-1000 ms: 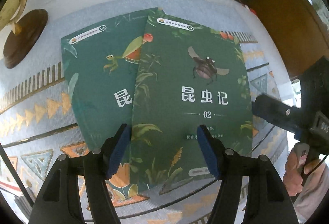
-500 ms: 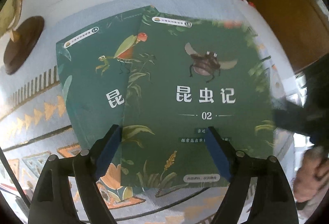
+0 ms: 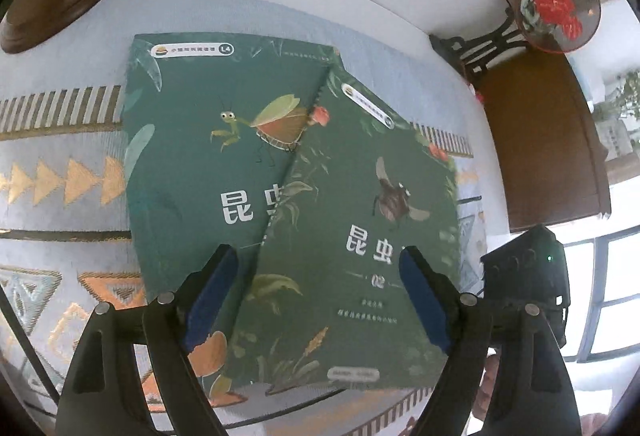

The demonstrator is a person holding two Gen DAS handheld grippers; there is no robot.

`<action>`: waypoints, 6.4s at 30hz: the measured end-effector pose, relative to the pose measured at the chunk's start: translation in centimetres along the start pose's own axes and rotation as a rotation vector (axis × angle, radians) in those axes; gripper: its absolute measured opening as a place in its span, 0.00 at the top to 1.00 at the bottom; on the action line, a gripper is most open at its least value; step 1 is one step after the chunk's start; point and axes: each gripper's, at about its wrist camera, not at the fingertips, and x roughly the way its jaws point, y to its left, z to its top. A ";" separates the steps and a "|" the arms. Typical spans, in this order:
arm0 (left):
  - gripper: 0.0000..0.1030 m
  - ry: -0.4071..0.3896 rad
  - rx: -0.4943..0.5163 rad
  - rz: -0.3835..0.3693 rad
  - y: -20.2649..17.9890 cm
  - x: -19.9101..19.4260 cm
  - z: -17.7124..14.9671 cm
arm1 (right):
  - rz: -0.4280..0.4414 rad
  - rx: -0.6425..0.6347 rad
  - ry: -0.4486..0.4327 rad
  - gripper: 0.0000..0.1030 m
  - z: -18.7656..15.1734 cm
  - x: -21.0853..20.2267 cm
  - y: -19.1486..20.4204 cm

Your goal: Organize books

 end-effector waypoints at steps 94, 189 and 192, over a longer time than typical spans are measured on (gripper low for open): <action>0.74 -0.230 0.256 0.340 4.5 -21.1 -19.7 | -0.286 -0.952 0.121 0.90 -27.6 4.0 17.6; 0.60 -0.242 -0.160 0.472 16.8 -24.3 -19.4 | -0.305 -0.572 0.182 0.59 -21.3 6.2 15.7; 0.55 -0.283 -0.187 0.419 14.2 -24.3 -18.5 | -0.379 -0.611 0.118 0.59 -18.7 1.7 15.4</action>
